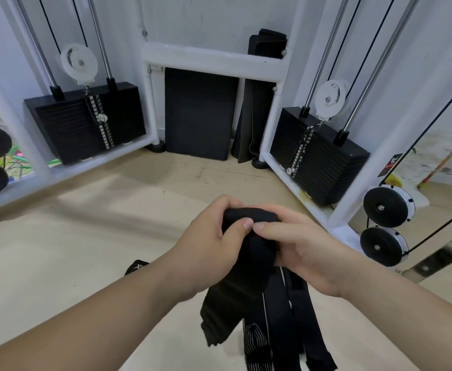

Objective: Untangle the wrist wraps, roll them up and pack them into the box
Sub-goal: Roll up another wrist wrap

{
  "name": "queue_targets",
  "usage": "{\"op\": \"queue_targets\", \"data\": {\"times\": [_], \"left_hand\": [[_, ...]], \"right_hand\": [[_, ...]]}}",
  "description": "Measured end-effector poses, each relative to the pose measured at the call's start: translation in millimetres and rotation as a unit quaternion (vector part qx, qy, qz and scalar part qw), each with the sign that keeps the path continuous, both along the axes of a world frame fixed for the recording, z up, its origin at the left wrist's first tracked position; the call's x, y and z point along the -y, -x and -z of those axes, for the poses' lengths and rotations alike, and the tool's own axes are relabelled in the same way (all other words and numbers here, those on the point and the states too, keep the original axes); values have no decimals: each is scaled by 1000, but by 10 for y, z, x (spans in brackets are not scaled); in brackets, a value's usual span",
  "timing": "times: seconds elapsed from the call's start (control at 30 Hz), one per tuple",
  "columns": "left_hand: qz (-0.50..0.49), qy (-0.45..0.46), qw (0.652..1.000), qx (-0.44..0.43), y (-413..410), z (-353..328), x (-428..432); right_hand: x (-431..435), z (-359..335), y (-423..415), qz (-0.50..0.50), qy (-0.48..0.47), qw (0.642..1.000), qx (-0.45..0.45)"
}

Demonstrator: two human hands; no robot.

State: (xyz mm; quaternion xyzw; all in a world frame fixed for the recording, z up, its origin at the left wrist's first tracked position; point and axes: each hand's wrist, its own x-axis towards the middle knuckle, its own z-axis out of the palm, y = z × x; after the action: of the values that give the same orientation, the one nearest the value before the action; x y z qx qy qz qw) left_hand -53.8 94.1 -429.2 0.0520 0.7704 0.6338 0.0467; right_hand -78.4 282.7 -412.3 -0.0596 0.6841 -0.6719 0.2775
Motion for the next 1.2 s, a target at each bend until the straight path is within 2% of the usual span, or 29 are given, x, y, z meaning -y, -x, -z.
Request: {"op": "queue_targets", "data": {"times": [0.07,0.17,0.23,0.3,0.4,0.47,0.63,1.07,1.2], "left_hand": [[3,26,998,-50,-27,9,-5],[2,51,994,-93,-46,19,-19],[-2,9,999,-47,-49,-6,-16],[2,-62,997,42,-22,-31,-5],[24,-152,975,161,40,-18,5],[21,-174,967,184,53,-4,-34],[-18,-121,983,138,25,-1,-91],[6,-86,995,43,-158,-100,-167],[9,-51,998,20,-179,-188,-201]], "right_hand": [[5,17,4,-22,9,1000,16],[35,67,8,12,3,1000,7],[32,82,15,40,2,999,-7],[22,70,23,58,4,998,-24],[18,36,19,76,13,997,-27],[16,20,3,82,20,996,-25],[32,12,-42,63,21,997,-49],[135,-40,-82,64,-12,997,-46],[134,-48,-117,71,16,997,-34]]}}
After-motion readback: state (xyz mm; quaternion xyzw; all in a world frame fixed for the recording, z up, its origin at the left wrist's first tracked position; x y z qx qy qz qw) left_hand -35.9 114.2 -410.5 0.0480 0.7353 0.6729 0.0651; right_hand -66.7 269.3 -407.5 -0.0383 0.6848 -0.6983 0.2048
